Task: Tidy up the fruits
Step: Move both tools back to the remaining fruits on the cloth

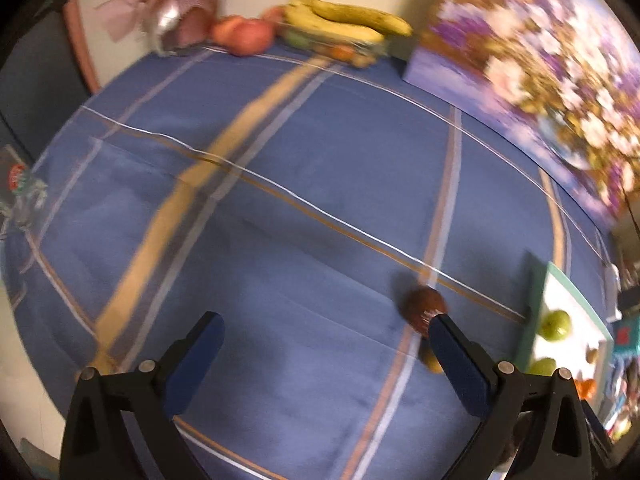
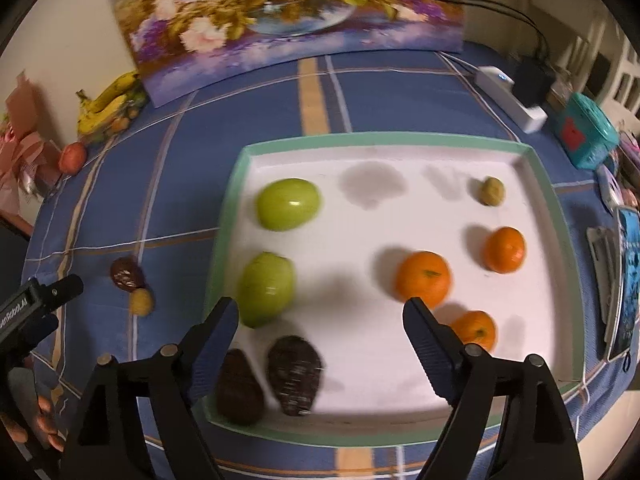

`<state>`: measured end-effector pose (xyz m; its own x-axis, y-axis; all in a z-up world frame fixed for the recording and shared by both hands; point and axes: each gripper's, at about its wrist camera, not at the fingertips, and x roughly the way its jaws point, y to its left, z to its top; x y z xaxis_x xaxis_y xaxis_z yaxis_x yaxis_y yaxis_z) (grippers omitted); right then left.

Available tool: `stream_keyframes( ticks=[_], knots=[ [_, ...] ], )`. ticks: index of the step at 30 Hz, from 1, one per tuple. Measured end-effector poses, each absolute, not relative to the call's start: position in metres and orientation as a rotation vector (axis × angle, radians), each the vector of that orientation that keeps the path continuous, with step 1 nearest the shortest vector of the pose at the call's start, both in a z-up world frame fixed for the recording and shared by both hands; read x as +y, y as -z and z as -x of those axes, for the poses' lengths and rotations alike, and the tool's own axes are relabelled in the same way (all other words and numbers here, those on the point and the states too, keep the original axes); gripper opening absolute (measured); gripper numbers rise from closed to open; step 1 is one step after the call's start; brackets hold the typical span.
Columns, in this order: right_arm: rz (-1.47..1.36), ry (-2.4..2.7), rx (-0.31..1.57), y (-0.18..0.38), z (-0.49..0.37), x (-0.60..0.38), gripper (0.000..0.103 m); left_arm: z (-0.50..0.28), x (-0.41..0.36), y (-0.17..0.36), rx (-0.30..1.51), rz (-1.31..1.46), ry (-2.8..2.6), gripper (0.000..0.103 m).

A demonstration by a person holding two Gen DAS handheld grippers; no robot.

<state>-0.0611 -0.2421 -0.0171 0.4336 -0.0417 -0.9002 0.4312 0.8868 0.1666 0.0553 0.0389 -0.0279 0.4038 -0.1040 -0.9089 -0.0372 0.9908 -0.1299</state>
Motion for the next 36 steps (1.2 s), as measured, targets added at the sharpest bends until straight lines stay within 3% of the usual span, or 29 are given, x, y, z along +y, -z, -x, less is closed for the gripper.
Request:
stream_keyframes(
  ticks=[3,20,36],
  knots=[
    [-0.373,0.271,1.079,0.015,0.052,-0.225,0.091,-0.057,0.051,0.023,1.132,0.12,-0.005,0.103],
    [-0.303,0.153,0.962,-0.002,0.016,-0.164,0.091,-0.075,0.078,0.009,1.093,0.132,-0.019,0.103],
    [-0.292,0.043,1.102,0.029,-0.026,-0.135,0.09,-0.103,0.077,0.037,1.195,0.122,0.016,0.103]
  ],
)
